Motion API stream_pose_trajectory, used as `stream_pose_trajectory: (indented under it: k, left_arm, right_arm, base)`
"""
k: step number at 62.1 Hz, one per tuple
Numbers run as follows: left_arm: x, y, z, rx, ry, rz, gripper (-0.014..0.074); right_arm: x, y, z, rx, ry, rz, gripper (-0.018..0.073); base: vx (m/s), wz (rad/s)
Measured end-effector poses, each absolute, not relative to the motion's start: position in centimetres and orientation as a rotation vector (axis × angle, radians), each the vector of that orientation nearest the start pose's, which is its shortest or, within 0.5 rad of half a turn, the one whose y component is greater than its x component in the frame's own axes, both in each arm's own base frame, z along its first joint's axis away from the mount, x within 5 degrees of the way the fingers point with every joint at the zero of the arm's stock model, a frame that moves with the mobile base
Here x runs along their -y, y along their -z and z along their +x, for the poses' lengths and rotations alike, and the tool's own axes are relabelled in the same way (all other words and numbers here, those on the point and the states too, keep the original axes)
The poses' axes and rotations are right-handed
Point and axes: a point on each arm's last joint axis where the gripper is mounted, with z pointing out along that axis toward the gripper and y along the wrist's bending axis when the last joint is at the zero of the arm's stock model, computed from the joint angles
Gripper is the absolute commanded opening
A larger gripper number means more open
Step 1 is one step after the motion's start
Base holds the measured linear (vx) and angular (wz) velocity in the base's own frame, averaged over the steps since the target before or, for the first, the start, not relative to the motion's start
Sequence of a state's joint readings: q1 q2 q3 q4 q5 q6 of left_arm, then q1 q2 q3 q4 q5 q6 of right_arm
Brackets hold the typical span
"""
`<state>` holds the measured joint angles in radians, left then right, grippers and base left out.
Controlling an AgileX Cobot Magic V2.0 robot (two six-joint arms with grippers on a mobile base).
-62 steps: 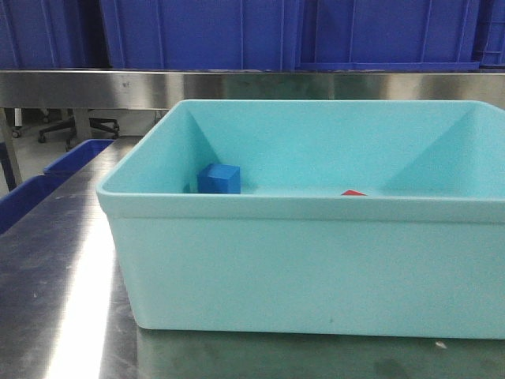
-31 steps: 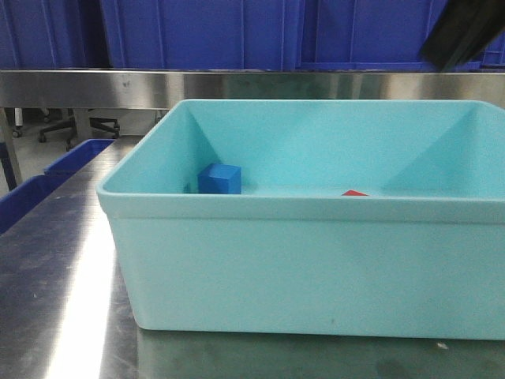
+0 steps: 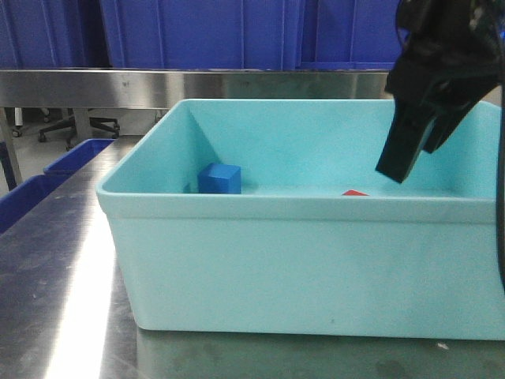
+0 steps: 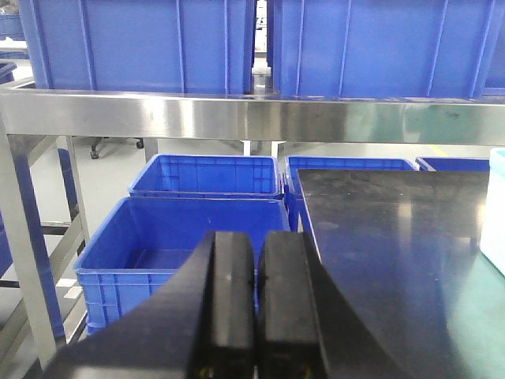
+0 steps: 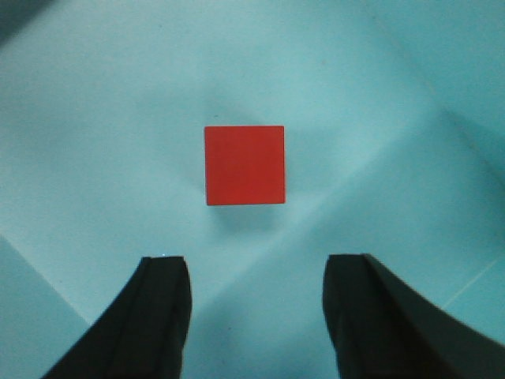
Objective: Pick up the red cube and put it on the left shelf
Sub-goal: 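Lower the open right gripper over the red cube in the tub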
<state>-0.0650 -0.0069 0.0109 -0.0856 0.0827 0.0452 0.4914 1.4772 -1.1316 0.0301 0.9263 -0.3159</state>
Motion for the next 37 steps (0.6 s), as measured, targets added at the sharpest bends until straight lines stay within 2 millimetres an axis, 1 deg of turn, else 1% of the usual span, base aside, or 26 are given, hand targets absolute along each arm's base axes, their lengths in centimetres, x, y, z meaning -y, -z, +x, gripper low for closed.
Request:
stream_pose_trajectory:
  k: [9, 24, 30, 37]
  left_arm:
    - [0.4, -20.2, 5.6, -1.57, 0.088, 0.025, 0.0101]
    - [0.4, -20.2, 5.6, -1.57, 0.088, 0.025, 0.0102]
    - [0.4, -20.2, 5.6, -1.57, 0.088, 0.025, 0.0101]
    - [0.4, -20.2, 5.6, -1.57, 0.088, 0.025, 0.0101]
  right_arm:
    - [-14.7, -27.0, 26.9, -2.573, -0.088, -1.08, 0.0482]
    - [-15.9, -26.2, 28.9, -2.577, -0.11, -1.07, 0.0482]
    - [-16.2, -25.8, 29.4, -2.588, -0.121, -1.067, 0.0482]
    - [-16.6, -24.7, 29.8, -2.621, -0.131, -1.072, 0.0482]
  base:
    - [0.0, 0.0]
    - [0.0, 0.0]
    - [0.0, 0.0]
    - [0.0, 0.0]
